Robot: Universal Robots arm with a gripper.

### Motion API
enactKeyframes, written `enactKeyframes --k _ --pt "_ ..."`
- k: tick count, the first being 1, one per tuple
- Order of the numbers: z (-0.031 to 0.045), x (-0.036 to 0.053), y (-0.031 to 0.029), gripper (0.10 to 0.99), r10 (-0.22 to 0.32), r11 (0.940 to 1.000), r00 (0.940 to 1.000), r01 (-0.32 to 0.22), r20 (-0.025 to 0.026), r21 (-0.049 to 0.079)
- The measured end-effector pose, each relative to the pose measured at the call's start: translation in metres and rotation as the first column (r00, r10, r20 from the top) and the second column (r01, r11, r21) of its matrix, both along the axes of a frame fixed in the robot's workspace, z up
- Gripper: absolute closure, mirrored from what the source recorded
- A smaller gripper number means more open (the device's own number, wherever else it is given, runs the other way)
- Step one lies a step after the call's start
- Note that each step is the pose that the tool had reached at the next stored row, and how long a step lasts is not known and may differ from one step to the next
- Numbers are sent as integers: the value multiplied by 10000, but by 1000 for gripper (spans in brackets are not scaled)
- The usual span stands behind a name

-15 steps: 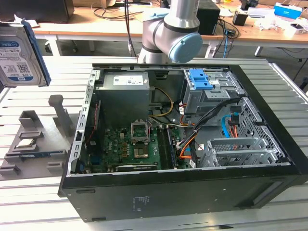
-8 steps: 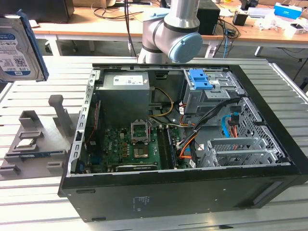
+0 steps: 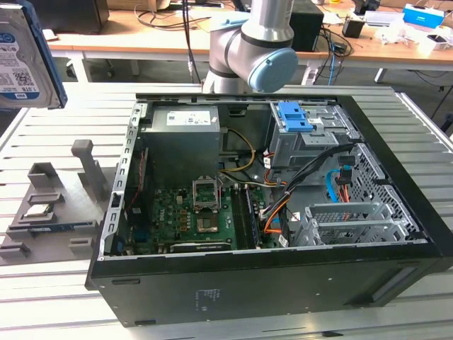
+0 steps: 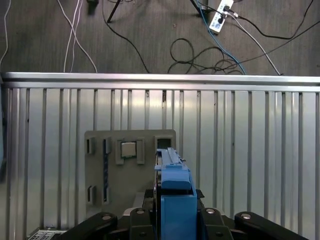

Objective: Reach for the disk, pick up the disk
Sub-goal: 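Pick up the disk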

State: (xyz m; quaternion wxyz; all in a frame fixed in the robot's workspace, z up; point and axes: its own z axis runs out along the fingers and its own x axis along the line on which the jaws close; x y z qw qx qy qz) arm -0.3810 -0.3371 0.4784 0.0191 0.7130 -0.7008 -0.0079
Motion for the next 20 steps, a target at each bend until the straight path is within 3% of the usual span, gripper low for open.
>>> enactKeyframes --k 16,20 --pt "345 1 1 722 0 10000 10000 0 0 -1" --pt "494 1 1 722 -1 10000 10000 1 0 0"
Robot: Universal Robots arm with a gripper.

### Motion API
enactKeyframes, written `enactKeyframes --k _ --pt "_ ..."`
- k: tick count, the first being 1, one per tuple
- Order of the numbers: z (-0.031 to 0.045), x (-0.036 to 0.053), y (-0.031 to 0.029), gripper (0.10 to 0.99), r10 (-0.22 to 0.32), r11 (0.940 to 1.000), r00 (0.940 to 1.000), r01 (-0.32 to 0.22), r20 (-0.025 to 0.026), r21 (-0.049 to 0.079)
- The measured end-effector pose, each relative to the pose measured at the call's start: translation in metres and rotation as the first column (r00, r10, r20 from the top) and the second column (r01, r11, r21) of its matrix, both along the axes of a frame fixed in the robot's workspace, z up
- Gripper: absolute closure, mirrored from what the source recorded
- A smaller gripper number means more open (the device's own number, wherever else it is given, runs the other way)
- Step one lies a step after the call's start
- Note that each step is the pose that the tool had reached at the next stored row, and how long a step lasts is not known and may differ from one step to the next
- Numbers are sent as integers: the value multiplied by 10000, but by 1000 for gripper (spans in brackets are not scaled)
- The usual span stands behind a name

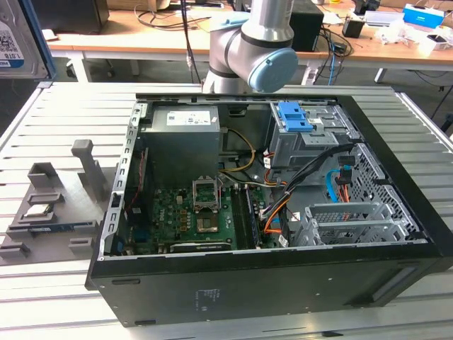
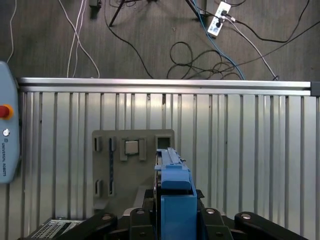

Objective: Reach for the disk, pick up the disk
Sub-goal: 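Pick up the disk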

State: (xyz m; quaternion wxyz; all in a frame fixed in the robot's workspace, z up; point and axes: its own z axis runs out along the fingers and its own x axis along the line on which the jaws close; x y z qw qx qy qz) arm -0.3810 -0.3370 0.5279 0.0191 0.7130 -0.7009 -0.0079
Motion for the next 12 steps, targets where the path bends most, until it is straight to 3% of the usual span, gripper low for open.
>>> enactKeyframes --k 4,5,6,8,9,12 --pt "96 0 0 722 0 10000 10000 0 1 1" --pt "167 0 0 722 0 10000 10000 0 1 1" --pt "167 26 1 722 0 10000 10000 0 0 -1" --pt "168 231 7 722 0 10000 10000 0 -15 -4" --pt "168 398 11 722 0 10000 10000 0 -32 -5" --pt "167 517 15 722 -1 10000 10000 1 -43 -5"
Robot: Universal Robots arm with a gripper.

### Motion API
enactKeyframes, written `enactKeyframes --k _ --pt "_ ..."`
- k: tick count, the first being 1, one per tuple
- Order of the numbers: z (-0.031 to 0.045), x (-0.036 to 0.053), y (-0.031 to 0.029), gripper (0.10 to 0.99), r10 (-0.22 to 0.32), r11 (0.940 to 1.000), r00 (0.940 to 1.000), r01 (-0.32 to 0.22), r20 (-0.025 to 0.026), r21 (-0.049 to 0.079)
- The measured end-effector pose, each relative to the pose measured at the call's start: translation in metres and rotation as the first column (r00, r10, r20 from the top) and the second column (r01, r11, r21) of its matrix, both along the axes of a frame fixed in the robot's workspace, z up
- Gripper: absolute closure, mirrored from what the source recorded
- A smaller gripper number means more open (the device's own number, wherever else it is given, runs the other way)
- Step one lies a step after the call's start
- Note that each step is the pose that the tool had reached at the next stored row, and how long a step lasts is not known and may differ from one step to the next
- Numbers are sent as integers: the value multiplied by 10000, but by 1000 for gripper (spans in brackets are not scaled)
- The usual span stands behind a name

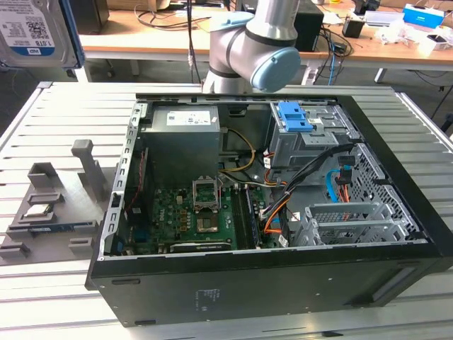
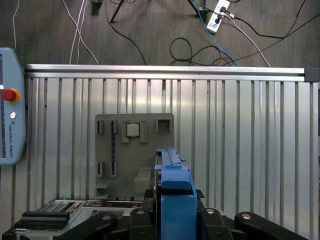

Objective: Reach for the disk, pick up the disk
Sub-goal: 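Pick up the disk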

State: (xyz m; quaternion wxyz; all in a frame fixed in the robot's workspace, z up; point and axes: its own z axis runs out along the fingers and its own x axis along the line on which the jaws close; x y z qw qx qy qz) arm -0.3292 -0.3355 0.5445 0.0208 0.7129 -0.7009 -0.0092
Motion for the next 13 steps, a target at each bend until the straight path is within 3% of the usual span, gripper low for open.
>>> enactKeyframes --k 13 --pt "1 535 18 722 -1 10000 10000 1 -59 -3"
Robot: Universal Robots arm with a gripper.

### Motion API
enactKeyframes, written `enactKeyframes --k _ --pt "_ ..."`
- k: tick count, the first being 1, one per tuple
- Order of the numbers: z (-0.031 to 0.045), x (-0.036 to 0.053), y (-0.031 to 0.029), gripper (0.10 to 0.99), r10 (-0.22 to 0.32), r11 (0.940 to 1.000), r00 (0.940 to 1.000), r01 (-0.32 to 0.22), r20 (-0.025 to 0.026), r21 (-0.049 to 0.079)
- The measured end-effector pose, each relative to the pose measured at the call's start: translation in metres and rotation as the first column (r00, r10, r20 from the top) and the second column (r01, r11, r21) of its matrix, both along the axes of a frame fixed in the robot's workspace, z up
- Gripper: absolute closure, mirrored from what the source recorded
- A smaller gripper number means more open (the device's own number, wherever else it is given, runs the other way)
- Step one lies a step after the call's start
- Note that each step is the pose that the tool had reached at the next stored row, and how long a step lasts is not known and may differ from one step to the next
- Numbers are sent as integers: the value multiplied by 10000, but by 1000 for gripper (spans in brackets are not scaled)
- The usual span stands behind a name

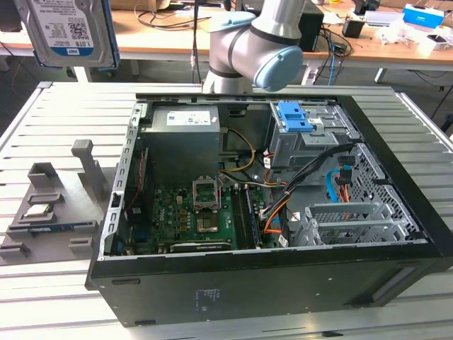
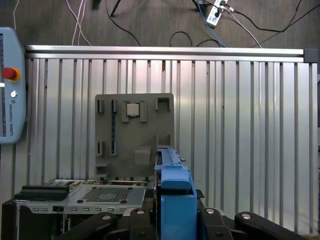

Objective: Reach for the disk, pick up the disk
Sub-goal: 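Pick up the disk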

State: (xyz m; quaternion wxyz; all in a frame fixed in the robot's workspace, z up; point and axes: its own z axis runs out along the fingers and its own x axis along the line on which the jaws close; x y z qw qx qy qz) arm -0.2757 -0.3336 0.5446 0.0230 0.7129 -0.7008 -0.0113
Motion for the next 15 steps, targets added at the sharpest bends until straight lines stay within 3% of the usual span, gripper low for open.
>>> enactKeyframes --k 7,9,15 --pt "0 301 9 722 2 10000 10000 -2 -41 -1" --pt "-1 446 14 722 0 10000 10000 0 -56 0" --pt "-13 590 15 722 1 10000 10000 -1 -65 0"
